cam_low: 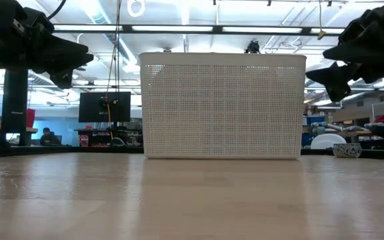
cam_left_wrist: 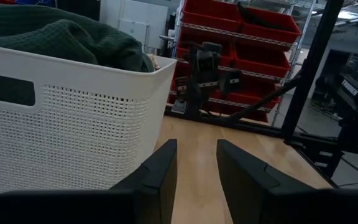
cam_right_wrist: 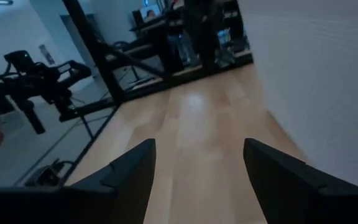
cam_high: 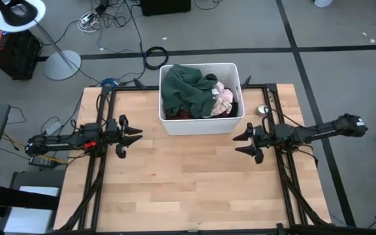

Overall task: Sort clothes
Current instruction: Return to Home Position

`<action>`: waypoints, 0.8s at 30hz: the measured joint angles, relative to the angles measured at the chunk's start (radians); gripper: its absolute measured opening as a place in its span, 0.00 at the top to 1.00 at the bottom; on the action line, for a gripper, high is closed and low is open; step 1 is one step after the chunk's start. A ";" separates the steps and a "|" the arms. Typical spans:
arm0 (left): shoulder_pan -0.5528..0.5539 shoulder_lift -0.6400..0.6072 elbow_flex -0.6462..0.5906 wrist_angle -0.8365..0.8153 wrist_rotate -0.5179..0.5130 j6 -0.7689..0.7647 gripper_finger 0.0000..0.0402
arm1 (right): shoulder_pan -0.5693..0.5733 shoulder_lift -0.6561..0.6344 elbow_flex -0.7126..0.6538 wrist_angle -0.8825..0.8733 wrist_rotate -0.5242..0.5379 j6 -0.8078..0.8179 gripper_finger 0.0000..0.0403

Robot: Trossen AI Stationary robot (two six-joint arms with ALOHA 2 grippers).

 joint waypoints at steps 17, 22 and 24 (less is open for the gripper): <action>0.000 0.000 0.000 0.019 0.000 0.000 0.70 | -0.088 -0.170 -0.002 -0.269 0.133 -0.093 0.39; 0.000 0.000 0.000 0.025 -0.001 0.000 0.70 | -0.088 -0.169 -0.002 -0.266 0.163 -0.126 0.39; 0.000 0.000 0.000 0.024 -0.001 0.000 0.70 | -0.094 -0.170 -0.002 -0.260 0.201 -0.140 0.39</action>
